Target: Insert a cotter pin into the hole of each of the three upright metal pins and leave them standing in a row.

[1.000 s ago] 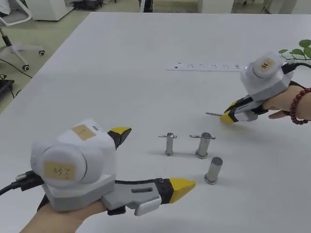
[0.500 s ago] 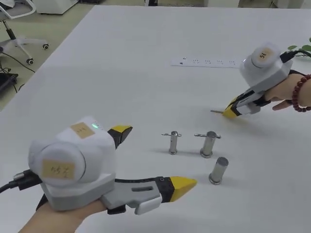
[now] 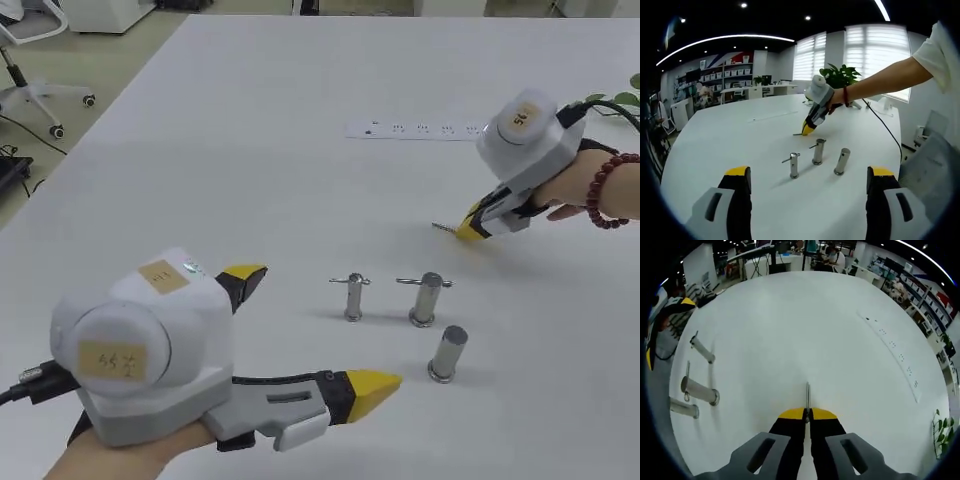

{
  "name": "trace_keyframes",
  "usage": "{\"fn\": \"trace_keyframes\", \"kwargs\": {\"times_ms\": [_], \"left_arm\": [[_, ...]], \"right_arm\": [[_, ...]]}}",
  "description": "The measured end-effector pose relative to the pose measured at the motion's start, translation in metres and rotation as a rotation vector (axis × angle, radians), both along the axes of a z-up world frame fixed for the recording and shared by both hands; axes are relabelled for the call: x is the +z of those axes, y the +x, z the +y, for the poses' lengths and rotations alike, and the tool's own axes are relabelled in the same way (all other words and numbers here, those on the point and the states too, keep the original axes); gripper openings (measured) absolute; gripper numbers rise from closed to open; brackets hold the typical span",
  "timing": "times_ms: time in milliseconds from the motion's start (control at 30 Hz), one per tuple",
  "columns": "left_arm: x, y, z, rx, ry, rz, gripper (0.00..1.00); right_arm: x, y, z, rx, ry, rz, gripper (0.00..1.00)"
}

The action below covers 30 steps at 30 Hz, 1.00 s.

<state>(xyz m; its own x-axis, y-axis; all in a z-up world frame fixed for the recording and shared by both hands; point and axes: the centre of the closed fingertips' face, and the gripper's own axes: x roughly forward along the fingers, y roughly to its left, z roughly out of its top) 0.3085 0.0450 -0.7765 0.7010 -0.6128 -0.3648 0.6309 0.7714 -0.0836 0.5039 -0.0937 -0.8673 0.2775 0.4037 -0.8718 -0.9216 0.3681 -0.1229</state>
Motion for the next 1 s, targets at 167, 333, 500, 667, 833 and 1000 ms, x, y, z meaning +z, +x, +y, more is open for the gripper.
{"fn": "trace_keyframes", "kwargs": {"times_ms": [167, 333, 500, 667, 833, 1000], "left_arm": [[-0.001, -0.001, -0.001, -0.006, 0.008, 0.002, 0.95], [0.002, 0.000, 0.001, -0.005, 0.008, -0.002, 0.95], [0.006, 0.004, 0.003, -0.006, 0.012, -0.005, 0.95], [0.010, 0.006, 0.003, -0.012, 0.026, -0.014, 0.93], [0.012, 0.007, 0.001, -0.019, 0.019, -0.015, 0.85], [0.016, 0.011, 0.000, -0.024, 0.000, -0.003, 0.81]], "right_arm": [[0.002, 0.001, 0.000, 0.040, -0.054, -0.057, 0.02], [0.007, 0.009, -0.002, 0.040, -0.051, -0.086, 0.01], [0.019, 0.007, -0.003, 0.035, -0.043, -0.120, 0.01], [0.031, -0.001, -0.001, 0.035, -0.017, -0.158, 0.01], [0.048, -0.014, 0.002, 0.069, 0.000, -0.207, 0.01], [0.061, -0.020, 0.000, 0.105, -0.001, -0.257, 0.01]]}}
